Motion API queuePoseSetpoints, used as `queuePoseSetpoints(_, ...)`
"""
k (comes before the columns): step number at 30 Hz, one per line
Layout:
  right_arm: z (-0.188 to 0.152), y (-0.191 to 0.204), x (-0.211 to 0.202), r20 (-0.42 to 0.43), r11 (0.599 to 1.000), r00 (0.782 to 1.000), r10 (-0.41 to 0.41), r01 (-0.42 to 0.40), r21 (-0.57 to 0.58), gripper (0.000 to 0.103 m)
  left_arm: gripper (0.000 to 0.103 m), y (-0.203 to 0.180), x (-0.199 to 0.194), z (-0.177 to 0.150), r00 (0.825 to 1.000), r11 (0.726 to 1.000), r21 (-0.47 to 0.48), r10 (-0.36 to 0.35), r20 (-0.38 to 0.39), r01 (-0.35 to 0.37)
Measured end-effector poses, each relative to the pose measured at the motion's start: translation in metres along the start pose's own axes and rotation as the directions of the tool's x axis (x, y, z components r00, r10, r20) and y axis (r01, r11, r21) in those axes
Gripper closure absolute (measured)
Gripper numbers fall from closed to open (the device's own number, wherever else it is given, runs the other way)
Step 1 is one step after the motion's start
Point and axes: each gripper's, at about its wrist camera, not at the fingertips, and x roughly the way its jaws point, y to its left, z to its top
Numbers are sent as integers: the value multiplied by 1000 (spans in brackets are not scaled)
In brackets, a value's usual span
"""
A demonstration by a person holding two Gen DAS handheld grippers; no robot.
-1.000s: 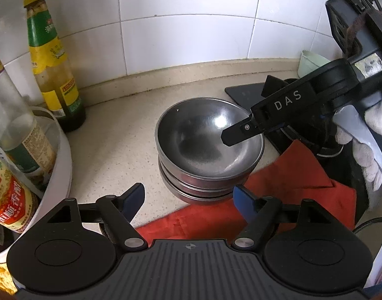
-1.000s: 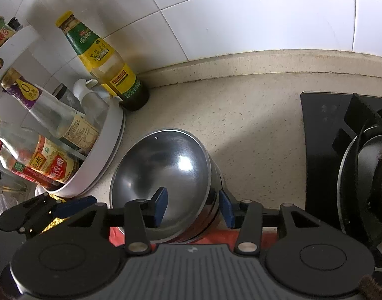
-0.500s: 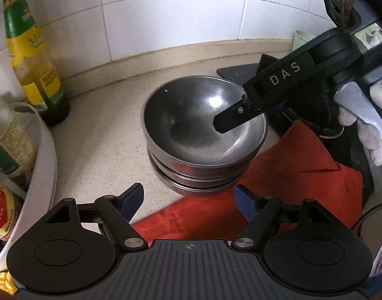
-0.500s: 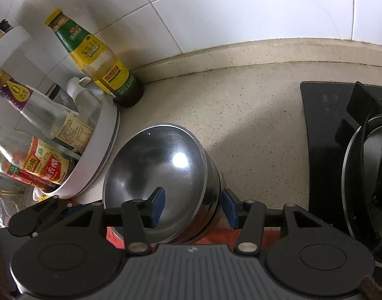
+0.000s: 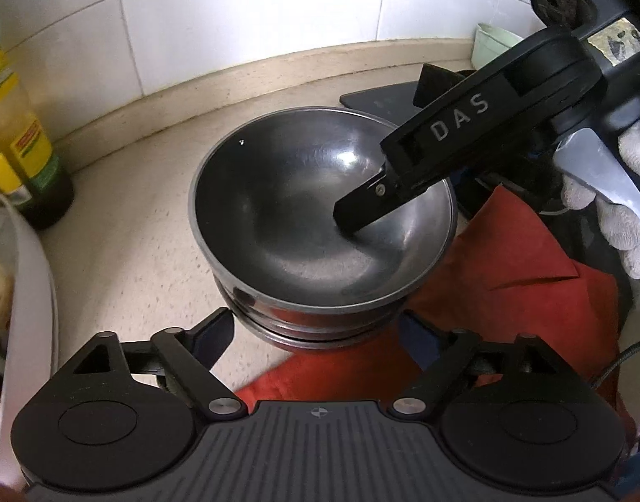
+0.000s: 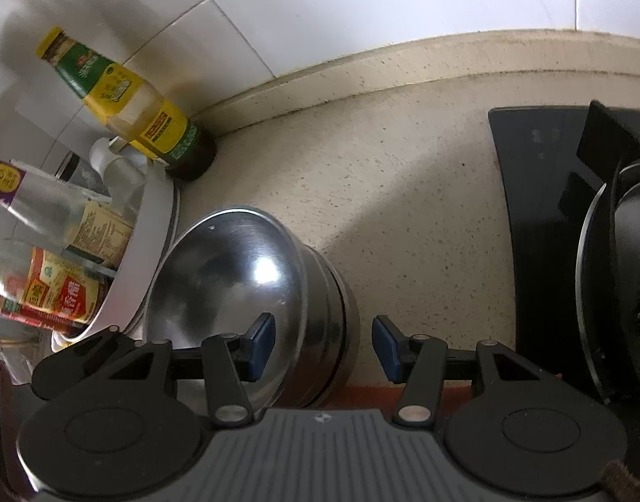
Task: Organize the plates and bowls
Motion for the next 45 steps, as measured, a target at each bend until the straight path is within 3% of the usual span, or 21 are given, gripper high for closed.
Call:
queuePoseSetpoints(8, 16, -9, 10, 14, 999, 1000, 20, -21, 33, 53, 7, 9, 20, 26, 1000, 999, 38, -12, 17, 12)
queuePoseSetpoints(12, 30, -12, 12, 28, 999, 1000, 8, -9, 42, 52, 4, 11, 31, 35, 998, 996, 91, -6, 67, 0)
queuePoseSetpoints(19, 48, -22, 17, 29, 999, 999, 19, -20, 33, 46, 0, 13, 41, 28, 984, 978, 207, -43, 171, 7)
queuePoseSetpoints(22, 52, -28, 19, 21, 998, 998, 62, -62, 14, 46, 0, 16, 43, 25, 980, 974, 228, -58, 188, 14)
queuePoseSetpoints(24, 55, -30, 22, 12, 996, 996, 84, -84, 13, 40, 0, 16, 43, 24, 980, 971, 238, -59, 188, 13)
queuePoseSetpoints(26, 59, -28, 29, 2, 995, 995, 95, -95, -17, 32, 0, 19, 49, 28, 979, 970, 244, -61, 195, 12)
queuePoseSetpoints(31, 65, -32, 30, -5, 993, 994, 108, -109, -50, 32, 0, 20, 54, 16, 983, 965, 263, -47, 179, -1)
queuePoseSetpoints(34, 68, -33, 9, -4, 979, 992, 127, -126, -162, 32, 0, 29, 52, 7, 979, 967, 251, -88, 186, 40)
queuePoseSetpoints(37, 67, -34, -22, -17, 932, 992, 124, -122, -341, 31, 0, 34, 48, 6, 975, 970, 235, -110, 195, 62)
queuePoseSetpoints(39, 62, -33, -35, -30, 869, 994, 103, -105, -483, 26, 0, 34, 44, 7, 972, 967, 249, -114, 204, 61)
queuePoseSetpoints(41, 58, -31, -41, -35, 772, 996, 86, -89, -630, 23, 0, 32, 42, 10, 972, 959, 278, -113, 205, 53)
queuePoseSetpoints(43, 60, -29, -34, -87, 695, 995, 38, -89, -714, 23, 0, 26, 47, 12, 977, 951, 308, -102, 190, 40)
queuePoseSetpoints(45, 69, -31, -30, -135, 674, 990, 37, -124, -729, 23, 0, 26, 56, 16, 981, 951, 306, -96, 166, 41)
